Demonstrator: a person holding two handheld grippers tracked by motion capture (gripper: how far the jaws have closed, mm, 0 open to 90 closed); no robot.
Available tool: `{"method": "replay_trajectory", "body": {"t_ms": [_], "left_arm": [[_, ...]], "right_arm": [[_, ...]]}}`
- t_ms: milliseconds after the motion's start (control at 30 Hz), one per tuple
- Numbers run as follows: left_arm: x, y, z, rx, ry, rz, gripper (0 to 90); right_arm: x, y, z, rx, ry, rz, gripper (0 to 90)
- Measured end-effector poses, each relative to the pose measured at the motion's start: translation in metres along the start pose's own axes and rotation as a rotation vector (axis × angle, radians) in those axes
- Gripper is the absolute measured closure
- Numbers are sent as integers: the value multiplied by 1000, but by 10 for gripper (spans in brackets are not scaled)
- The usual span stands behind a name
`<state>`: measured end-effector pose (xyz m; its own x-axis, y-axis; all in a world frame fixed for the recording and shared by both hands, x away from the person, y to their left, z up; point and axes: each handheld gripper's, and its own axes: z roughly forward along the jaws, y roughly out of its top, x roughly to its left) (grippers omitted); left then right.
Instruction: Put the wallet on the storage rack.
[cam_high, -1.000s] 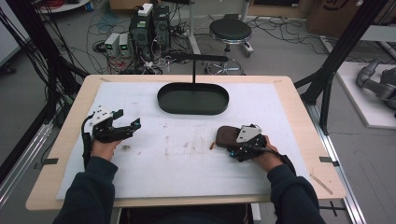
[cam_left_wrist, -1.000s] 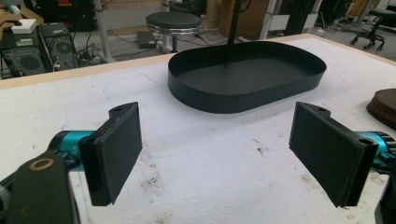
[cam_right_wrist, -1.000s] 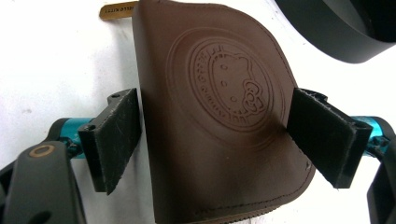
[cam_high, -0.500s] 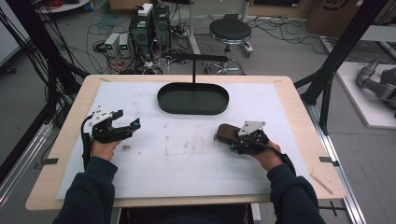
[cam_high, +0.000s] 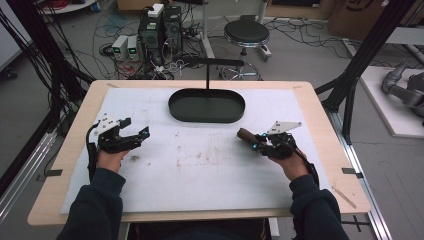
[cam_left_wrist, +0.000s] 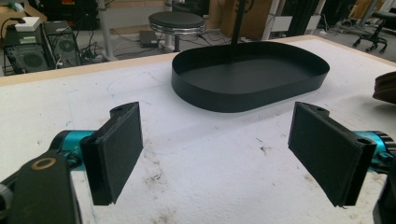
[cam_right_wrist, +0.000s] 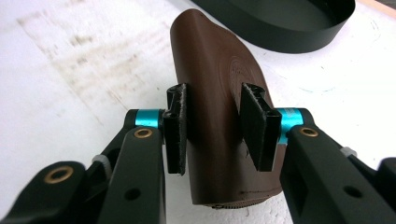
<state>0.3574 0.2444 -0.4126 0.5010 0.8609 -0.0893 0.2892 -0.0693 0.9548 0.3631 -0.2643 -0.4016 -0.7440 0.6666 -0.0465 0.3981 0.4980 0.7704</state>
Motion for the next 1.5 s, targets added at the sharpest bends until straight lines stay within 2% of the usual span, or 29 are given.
{"method": "replay_trajectory", "body": {"t_ms": [33,133,167,200,267,333,400,500,600,667,733,867,1000,1167,1233,1267,1300,1433,1500], "left_arm": [[0,0,0,-1,-1,-1,177],[0,0,0,-2,-1,-2,178],[0,0,0,-2,-1,-2,178],[0,0,0,-1,-1,0,178],[0,0,0,-1,-2,-1,178],[0,0,0,0,-1,0,178],[0,0,0,0,-1,-1,178],[0,0,0,0,-3,-2,178],[0,0,0,0,-2,0,178],[0,0,0,0,-2,0,178],[-1,0,0,2,-4,3,178],[-1,-1,0,4,-3,1,178],[-1,-1,0,5,-3,1,179],[-1,-1,0,5,-3,2,180],[-1,-1,0,5,-5,0,181],[-1,-1,0,5,-5,0,180],[-1,-1,0,6,-5,1,180],[-1,-1,1,6,-7,3,184],[-1,-1,1,8,-8,4,184]], "right_arm": [[-1,0,-1,-7,5,9,661],[-4,4,-7,-12,41,81,665],[-4,4,-7,-12,41,81,666],[-6,6,-10,-16,69,134,667],[-7,7,-11,-21,79,151,666],[-10,10,-15,-16,146,227,666],[-12,8,-12,5,161,247,665],[-14,5,-9,18,163,264,663],[-20,3,-9,-5,160,291,655],[-24,0,-11,-37,129,318,654],[-25,-1,-12,-46,119,318,655],[-30,-2,-13,-66,62,340,648],[-31,-2,-12,-73,56,336,613],[-31,-4,-8,-45,35,340,498],[-30,-3,-6,-39,38,321,471],[-26,-2,-1,-18,39,285,466],[-26,-2,-1,-18,39,285,466],[-20,-4,13,19,20,226,457],[-20,-4,14,18,17,220,456]]}}
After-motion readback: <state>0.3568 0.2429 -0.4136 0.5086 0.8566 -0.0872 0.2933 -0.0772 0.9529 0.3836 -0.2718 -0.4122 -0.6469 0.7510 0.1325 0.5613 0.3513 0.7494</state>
